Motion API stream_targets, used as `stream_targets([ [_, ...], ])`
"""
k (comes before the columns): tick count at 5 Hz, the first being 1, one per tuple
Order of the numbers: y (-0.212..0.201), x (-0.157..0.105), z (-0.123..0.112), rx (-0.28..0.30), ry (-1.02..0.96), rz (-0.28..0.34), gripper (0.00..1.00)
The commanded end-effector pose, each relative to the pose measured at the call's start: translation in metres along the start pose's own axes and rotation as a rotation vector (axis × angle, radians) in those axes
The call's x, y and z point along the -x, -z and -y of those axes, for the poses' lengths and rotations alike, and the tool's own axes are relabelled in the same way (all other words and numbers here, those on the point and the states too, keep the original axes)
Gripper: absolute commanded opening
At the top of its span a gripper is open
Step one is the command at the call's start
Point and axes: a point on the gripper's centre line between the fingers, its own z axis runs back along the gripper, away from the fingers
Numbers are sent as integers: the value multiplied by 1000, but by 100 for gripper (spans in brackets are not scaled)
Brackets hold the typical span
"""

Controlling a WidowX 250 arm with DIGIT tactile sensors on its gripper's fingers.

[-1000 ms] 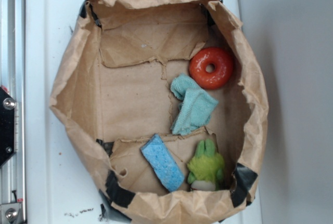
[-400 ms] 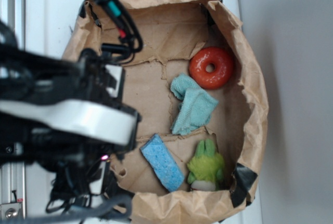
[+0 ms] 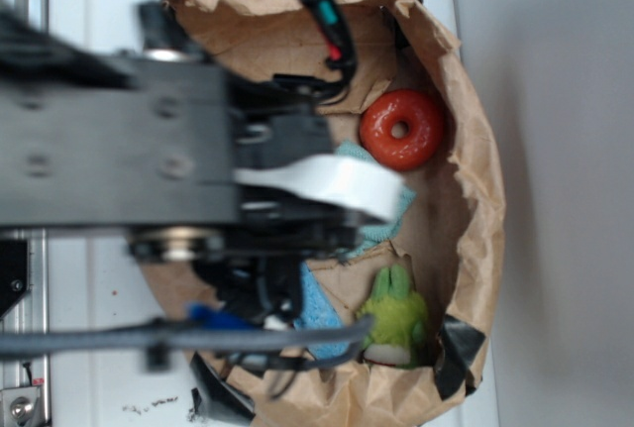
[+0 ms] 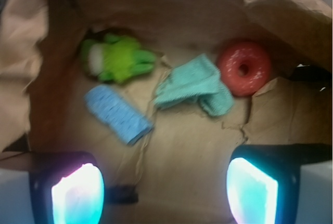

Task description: Grab the blue sponge.

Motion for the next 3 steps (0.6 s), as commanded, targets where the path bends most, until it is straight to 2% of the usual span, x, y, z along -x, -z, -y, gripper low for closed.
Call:
stream_targets([
  [1, 36, -14, 29, -109, 114, -44, 100],
  [2, 52, -3, 52, -95, 202, -50, 100],
  [3, 63, 4, 69, -113, 243, -27, 100],
])
